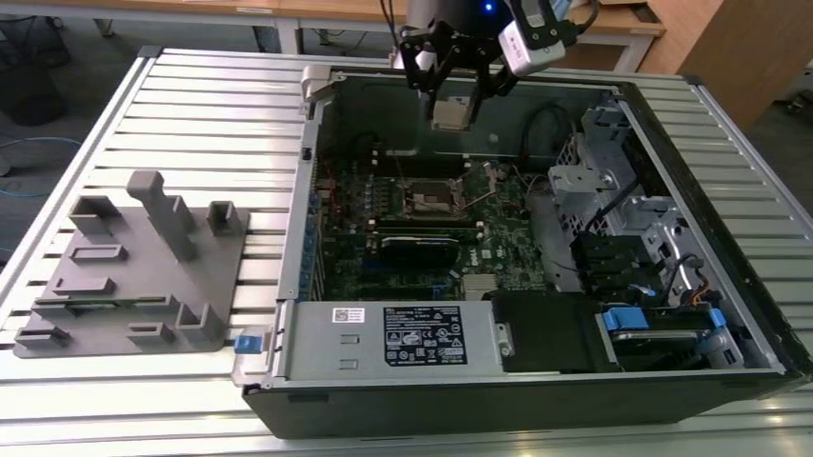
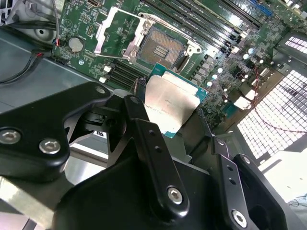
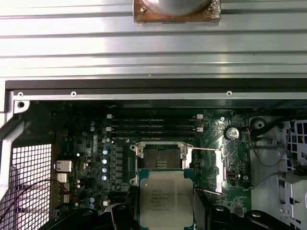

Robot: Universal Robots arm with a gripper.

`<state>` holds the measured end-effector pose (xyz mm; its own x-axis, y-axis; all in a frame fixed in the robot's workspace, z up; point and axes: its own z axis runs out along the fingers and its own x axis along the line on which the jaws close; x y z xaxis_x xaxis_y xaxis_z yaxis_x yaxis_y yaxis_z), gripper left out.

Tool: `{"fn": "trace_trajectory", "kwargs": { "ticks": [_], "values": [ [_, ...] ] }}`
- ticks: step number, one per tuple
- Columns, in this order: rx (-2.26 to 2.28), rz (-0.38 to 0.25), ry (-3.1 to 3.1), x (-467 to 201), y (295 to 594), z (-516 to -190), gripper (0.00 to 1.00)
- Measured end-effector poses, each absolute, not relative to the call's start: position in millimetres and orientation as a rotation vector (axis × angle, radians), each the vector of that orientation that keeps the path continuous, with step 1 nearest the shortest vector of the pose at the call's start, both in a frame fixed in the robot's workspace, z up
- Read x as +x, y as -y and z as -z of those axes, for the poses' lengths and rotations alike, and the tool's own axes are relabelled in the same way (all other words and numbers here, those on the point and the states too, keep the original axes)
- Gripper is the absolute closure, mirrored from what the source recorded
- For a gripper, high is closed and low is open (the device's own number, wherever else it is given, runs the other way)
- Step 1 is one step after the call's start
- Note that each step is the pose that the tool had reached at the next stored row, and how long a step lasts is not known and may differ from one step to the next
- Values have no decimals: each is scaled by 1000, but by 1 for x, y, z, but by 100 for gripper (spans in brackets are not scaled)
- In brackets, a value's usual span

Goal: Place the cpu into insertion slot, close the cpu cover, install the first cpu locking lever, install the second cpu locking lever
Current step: 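Place the cpu into insertion slot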

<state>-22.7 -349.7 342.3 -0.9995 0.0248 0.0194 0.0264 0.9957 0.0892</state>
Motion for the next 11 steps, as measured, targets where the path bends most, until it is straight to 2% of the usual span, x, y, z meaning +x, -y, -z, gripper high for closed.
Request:
{"fn": "trace_trajectory", "kwargs": {
  "ticks": [11],
  "values": [
    [-40, 140, 3120, -23, 350, -340, 46]
  ]
}}
